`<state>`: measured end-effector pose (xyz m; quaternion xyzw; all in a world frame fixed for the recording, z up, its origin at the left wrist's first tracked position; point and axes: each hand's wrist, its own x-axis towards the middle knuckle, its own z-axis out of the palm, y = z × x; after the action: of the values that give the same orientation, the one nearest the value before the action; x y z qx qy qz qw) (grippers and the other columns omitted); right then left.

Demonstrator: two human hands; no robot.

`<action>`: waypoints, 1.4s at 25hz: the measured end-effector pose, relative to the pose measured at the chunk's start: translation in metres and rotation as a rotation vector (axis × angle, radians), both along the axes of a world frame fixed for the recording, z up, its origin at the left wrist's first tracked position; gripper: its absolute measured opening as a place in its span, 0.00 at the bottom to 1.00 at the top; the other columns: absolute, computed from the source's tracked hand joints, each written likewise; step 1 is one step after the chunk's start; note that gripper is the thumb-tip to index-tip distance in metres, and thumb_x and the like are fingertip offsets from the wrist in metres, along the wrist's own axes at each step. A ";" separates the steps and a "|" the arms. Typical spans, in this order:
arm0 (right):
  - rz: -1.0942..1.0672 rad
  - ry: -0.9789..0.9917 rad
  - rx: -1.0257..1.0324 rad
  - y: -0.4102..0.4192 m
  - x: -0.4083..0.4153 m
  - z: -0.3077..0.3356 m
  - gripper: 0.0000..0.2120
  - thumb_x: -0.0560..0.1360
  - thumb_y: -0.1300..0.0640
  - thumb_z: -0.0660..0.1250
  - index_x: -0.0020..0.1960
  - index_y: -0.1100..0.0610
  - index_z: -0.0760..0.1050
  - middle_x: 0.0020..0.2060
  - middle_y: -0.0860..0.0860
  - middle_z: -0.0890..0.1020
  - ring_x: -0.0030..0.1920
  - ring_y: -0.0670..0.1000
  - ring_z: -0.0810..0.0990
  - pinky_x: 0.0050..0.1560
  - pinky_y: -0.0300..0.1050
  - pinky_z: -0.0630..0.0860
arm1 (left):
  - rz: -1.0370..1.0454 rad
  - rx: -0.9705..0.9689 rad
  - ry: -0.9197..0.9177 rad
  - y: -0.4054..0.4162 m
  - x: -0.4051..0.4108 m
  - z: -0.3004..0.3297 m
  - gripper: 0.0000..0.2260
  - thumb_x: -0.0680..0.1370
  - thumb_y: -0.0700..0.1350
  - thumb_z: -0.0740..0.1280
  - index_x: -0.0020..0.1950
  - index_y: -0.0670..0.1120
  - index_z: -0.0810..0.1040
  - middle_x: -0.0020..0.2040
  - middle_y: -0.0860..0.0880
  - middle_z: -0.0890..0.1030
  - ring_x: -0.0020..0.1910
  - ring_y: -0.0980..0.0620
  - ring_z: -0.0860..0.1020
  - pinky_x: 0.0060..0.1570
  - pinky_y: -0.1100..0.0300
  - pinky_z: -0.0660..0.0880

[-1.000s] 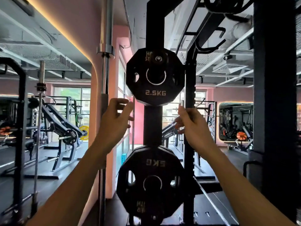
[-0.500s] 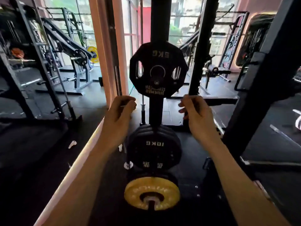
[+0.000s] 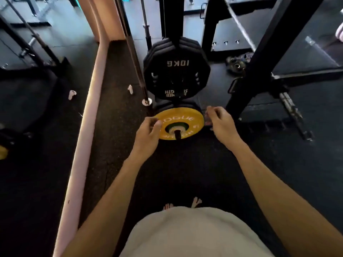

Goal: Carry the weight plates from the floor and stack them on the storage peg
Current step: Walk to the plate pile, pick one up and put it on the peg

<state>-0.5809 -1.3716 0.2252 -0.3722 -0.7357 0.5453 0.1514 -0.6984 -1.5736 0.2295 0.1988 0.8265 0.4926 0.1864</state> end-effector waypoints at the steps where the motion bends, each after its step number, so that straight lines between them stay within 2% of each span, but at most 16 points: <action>1: -0.018 -0.054 -0.046 -0.011 0.012 -0.018 0.14 0.82 0.43 0.58 0.47 0.52 0.74 0.45 0.51 0.81 0.45 0.52 0.80 0.43 0.45 0.75 | -0.039 -0.062 -0.048 -0.008 0.005 -0.018 0.08 0.82 0.49 0.60 0.56 0.48 0.75 0.48 0.51 0.78 0.47 0.55 0.76 0.42 0.66 0.70; 4: -0.127 -0.226 -0.198 -0.041 0.053 -0.065 0.14 0.82 0.43 0.57 0.46 0.52 0.74 0.44 0.51 0.80 0.44 0.51 0.80 0.44 0.46 0.75 | -0.127 -0.250 -0.250 -0.028 0.021 -0.068 0.10 0.82 0.52 0.60 0.57 0.48 0.75 0.48 0.50 0.78 0.49 0.51 0.77 0.45 0.57 0.70; 6: -0.172 -0.351 -0.296 -0.056 0.079 -0.090 0.15 0.82 0.43 0.57 0.48 0.53 0.74 0.46 0.53 0.81 0.45 0.51 0.80 0.44 0.47 0.76 | -0.194 -0.371 -0.349 -0.038 0.031 -0.094 0.12 0.82 0.54 0.59 0.58 0.47 0.74 0.50 0.49 0.78 0.49 0.51 0.77 0.44 0.57 0.70; 9: -0.276 -0.494 -0.456 -0.079 0.138 -0.127 0.15 0.82 0.44 0.57 0.50 0.55 0.75 0.47 0.54 0.81 0.46 0.52 0.80 0.44 0.48 0.76 | -0.424 -0.615 -0.419 -0.047 0.052 -0.134 0.14 0.82 0.56 0.58 0.60 0.48 0.73 0.50 0.49 0.77 0.48 0.52 0.76 0.47 0.55 0.74; 12: -0.408 -0.581 -0.559 -0.109 0.214 -0.158 0.15 0.82 0.46 0.58 0.54 0.58 0.74 0.49 0.57 0.82 0.45 0.53 0.81 0.42 0.48 0.76 | -0.673 -0.825 -0.405 -0.046 0.078 -0.166 0.15 0.81 0.56 0.59 0.62 0.47 0.72 0.53 0.46 0.78 0.49 0.49 0.77 0.56 0.49 0.76; 15: -0.501 -0.682 -0.606 -0.140 0.290 -0.179 0.15 0.82 0.48 0.59 0.57 0.60 0.74 0.49 0.57 0.82 0.43 0.53 0.81 0.39 0.46 0.76 | -0.945 -1.005 -0.317 -0.033 0.101 -0.181 0.16 0.81 0.54 0.60 0.63 0.45 0.72 0.56 0.44 0.78 0.49 0.48 0.76 0.54 0.52 0.75; 18: -0.597 -0.719 -0.651 -0.170 0.366 -0.192 0.15 0.82 0.48 0.61 0.55 0.60 0.75 0.43 0.56 0.82 0.40 0.54 0.81 0.38 0.49 0.78 | -1.173 -1.125 -0.165 -0.003 0.134 -0.186 0.14 0.82 0.53 0.59 0.61 0.46 0.72 0.55 0.45 0.77 0.50 0.48 0.77 0.51 0.53 0.76; 22: -0.695 -0.698 -0.707 -0.190 0.447 -0.202 0.13 0.81 0.49 0.62 0.46 0.58 0.75 0.44 0.60 0.83 0.44 0.60 0.83 0.42 0.54 0.81 | -1.280 -1.184 -0.039 0.053 0.199 -0.190 0.13 0.82 0.53 0.59 0.61 0.46 0.71 0.55 0.45 0.77 0.52 0.47 0.77 0.51 0.51 0.77; 25: -0.784 -0.665 -0.711 -0.187 0.514 -0.202 0.15 0.80 0.50 0.63 0.37 0.54 0.72 0.37 0.56 0.79 0.40 0.56 0.78 0.37 0.46 0.75 | -1.299 -1.185 0.028 0.104 0.272 -0.199 0.15 0.82 0.53 0.60 0.62 0.45 0.72 0.53 0.45 0.79 0.50 0.46 0.79 0.51 0.50 0.78; 27: -0.841 -0.657 -0.733 -0.182 0.556 -0.200 0.16 0.80 0.51 0.64 0.35 0.54 0.72 0.32 0.53 0.77 0.37 0.54 0.76 0.36 0.44 0.71 | -1.280 -1.150 0.020 0.135 0.323 -0.201 0.15 0.81 0.52 0.61 0.63 0.45 0.73 0.56 0.44 0.79 0.52 0.46 0.78 0.55 0.49 0.76; 30: -0.904 -0.558 -0.847 -0.165 0.611 -0.202 0.13 0.81 0.52 0.63 0.40 0.58 0.74 0.34 0.55 0.77 0.31 0.53 0.76 0.32 0.42 0.73 | -1.237 -1.047 0.120 0.170 0.386 -0.201 0.15 0.81 0.50 0.61 0.64 0.43 0.74 0.63 0.42 0.74 0.58 0.44 0.75 0.57 0.53 0.71; 33: -0.926 -0.493 -0.911 -0.134 0.654 -0.211 0.10 0.81 0.53 0.61 0.52 0.61 0.74 0.39 0.57 0.78 0.32 0.53 0.78 0.33 0.43 0.76 | -1.255 -0.904 0.185 0.207 0.439 -0.200 0.11 0.81 0.47 0.61 0.60 0.43 0.75 0.62 0.41 0.73 0.55 0.44 0.74 0.52 0.56 0.68; 35: -0.919 -0.498 -0.942 -0.106 0.678 -0.218 0.11 0.81 0.52 0.61 0.55 0.60 0.73 0.40 0.56 0.79 0.33 0.52 0.79 0.32 0.42 0.76 | -1.320 -0.887 0.198 0.241 0.471 -0.204 0.10 0.81 0.47 0.61 0.58 0.43 0.75 0.61 0.42 0.74 0.54 0.44 0.75 0.52 0.55 0.70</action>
<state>0.0968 -1.4773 0.0068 -0.7849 -0.2024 0.5854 0.0163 -0.2275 -1.3329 0.0251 0.5969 0.6698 -0.1136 0.4268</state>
